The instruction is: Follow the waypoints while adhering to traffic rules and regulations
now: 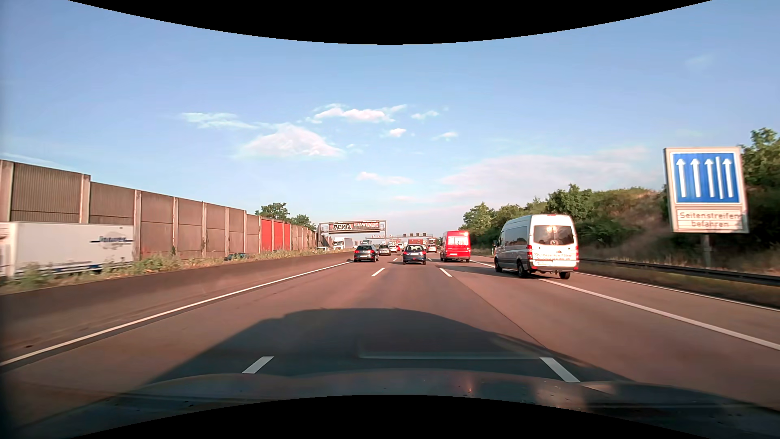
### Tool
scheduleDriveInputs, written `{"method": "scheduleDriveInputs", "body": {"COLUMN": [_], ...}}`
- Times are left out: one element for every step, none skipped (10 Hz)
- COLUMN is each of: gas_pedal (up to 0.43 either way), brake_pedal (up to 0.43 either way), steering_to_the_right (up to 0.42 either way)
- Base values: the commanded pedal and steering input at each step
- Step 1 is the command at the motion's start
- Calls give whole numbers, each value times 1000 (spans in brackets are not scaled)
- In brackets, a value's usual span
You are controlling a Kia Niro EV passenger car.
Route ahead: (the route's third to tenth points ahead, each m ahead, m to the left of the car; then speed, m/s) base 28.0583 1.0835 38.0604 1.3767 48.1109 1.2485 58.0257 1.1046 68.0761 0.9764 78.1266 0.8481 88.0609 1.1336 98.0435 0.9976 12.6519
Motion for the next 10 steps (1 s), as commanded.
{"method": "scheduleDriveInputs", "body": {"gas_pedal": [177,177,177,177,177,177,177,177,177,177], "brake_pedal": [0,0,0,0,0,0,0,0,0,0], "steering_to_the_right": [-6,-5,-5,-5,-5,-5,-4,-3,-3,-3]}}
